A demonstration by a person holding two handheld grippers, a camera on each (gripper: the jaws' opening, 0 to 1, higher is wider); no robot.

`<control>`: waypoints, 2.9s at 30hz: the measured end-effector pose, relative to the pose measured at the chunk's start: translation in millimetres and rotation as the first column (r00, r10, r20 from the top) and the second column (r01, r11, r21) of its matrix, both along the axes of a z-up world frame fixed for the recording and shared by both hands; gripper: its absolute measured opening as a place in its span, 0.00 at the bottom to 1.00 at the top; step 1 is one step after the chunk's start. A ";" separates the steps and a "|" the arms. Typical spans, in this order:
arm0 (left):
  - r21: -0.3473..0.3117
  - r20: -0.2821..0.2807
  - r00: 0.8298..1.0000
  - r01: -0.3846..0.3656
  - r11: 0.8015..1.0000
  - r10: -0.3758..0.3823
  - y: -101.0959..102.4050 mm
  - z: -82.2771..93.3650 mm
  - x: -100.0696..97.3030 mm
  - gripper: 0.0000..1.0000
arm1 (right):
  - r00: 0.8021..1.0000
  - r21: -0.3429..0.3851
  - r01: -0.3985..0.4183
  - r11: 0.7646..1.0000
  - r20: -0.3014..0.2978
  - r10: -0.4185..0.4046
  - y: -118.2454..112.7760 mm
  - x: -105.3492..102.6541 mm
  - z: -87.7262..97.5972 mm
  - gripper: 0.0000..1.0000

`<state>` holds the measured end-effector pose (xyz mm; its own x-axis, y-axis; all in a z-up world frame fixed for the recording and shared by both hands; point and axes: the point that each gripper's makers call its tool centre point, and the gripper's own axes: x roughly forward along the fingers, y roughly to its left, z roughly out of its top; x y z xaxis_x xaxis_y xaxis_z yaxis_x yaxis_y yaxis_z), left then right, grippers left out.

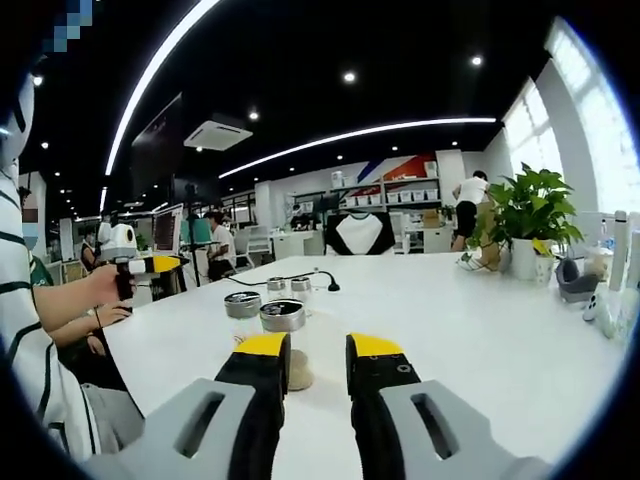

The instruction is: Rotate the seasoning bottle until the label or dispensing opening points toward the visible target arrow and the bottle remains upright within the marked orientation range

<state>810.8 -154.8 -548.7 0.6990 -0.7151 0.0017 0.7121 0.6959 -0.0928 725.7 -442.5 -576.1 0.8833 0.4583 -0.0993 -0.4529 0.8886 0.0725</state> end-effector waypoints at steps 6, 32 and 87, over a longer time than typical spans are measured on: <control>0.039 0.015 0.999 0.036 0.999 -0.037 -12.8 3.3 15.4 0.35 | 1.000 -0.004 -0.002 1.000 0.002 0.002 2.4 -1.5 1.9 0.20; 0.087 -0.080 0.991 0.116 0.989 -0.109 -75.0 -27.0 63.4 0.35 | 0.997 0.022 0.046 0.999 -0.057 -0.045 -4.4 -6.1 -13.7 0.17; 0.560 -0.181 0.978 0.189 0.807 -0.104 -118.0 -61.9 188.4 0.46 | 0.985 0.144 0.156 0.977 -0.097 -0.143 -44.5 -8.3 -23.6 0.09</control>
<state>999.2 -272.7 -610.6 0.5483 -0.6508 -0.5252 0.8202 0.5410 0.1860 717.4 -487.0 -599.7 0.9343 0.3368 -0.1169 -0.3018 0.9217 0.2436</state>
